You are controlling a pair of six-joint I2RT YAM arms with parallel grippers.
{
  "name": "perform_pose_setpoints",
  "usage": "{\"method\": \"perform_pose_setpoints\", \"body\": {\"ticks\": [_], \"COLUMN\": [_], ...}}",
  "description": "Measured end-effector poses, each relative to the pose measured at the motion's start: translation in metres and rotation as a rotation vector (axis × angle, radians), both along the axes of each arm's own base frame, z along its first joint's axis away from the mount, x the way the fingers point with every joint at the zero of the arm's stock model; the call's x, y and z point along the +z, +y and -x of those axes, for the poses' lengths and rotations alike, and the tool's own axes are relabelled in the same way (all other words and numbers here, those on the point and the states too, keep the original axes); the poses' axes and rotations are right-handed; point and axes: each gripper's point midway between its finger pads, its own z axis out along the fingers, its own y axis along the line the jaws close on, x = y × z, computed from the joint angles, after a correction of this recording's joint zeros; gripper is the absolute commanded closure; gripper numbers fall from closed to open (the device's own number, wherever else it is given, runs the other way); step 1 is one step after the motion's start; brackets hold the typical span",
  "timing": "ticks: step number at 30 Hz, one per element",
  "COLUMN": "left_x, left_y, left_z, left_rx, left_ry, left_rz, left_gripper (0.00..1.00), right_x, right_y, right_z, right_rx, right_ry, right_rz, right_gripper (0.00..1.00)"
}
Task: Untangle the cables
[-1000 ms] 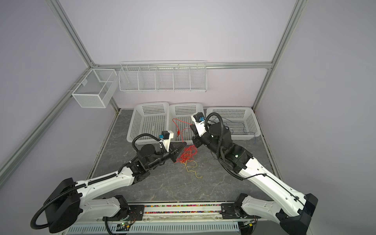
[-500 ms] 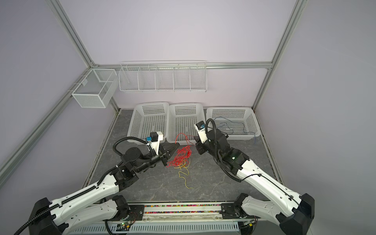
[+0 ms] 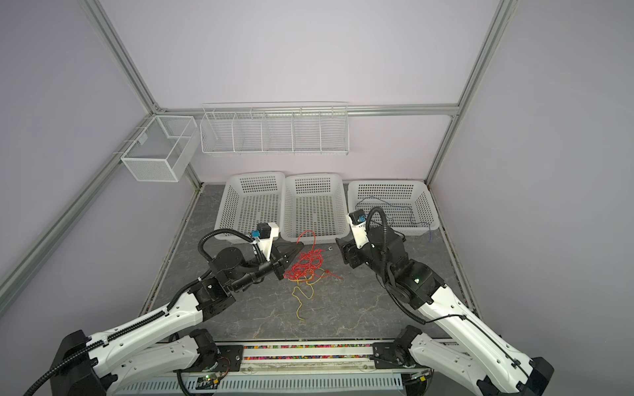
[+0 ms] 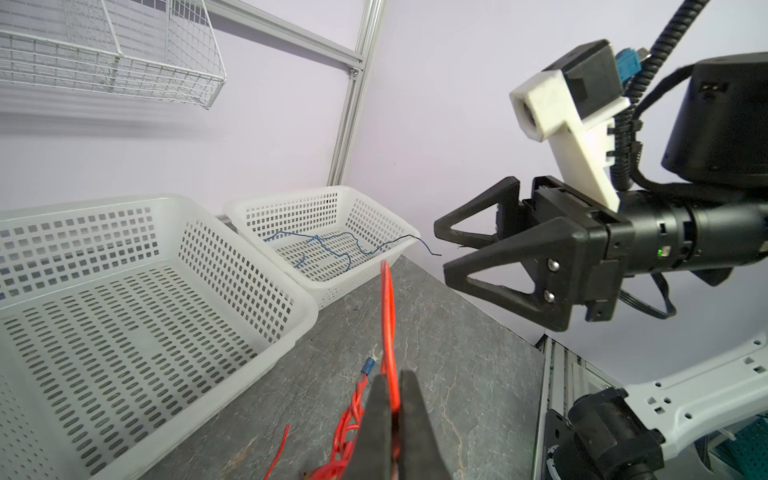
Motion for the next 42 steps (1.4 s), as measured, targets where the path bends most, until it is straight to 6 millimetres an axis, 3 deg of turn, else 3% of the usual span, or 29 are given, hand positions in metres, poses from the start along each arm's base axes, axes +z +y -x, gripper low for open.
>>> {"method": "perform_pose_setpoints", "body": {"ticks": [5, 13, 20, 24, 27, 29, 34, 42], "left_x": [-0.008, -0.005, -0.003, -0.003, -0.003, -0.003, -0.006, -0.013], "left_y": [-0.003, -0.004, -0.005, -0.006, -0.006, -0.005, 0.009, 0.055], "left_z": [-0.006, -0.006, -0.005, -0.004, -0.004, -0.006, -0.016, -0.031], "left_rx": [0.017, 0.013, 0.002, -0.003, -0.004, 0.008, 0.106, 0.345], "left_ry": [0.025, 0.024, 0.019, 0.019, 0.019, 0.017, 0.015, 0.021], "left_rz": [-0.012, 0.001, 0.010, 0.013, 0.013, 0.012, -0.021, -0.104], "left_gripper": [1.00, 1.00, 1.00, 1.00, 1.00, 1.00, 1.00, 1.00], "right_x": [-0.035, -0.088, -0.096, -0.102, -0.107, -0.109, -0.114, -0.106], "right_y": [0.012, 0.038, 0.060, 0.071, 0.079, 0.081, 0.070, 0.014], "right_z": [0.024, 0.012, -0.002, -0.009, -0.013, -0.014, -0.018, -0.033], "right_rx": [0.116, 0.123, 0.124, 0.132, 0.140, 0.140, 0.077, -0.185], "right_ry": [0.094, 0.259, 0.298, 0.325, 0.349, 0.357, 0.358, 0.276], "right_rz": [-0.041, -0.071, -0.156, -0.170, -0.173, -0.173, -0.136, 0.008], "right_gripper": [0.34, 0.34, 0.37, 0.61, 0.86, 0.94, 0.94, 0.94]}}
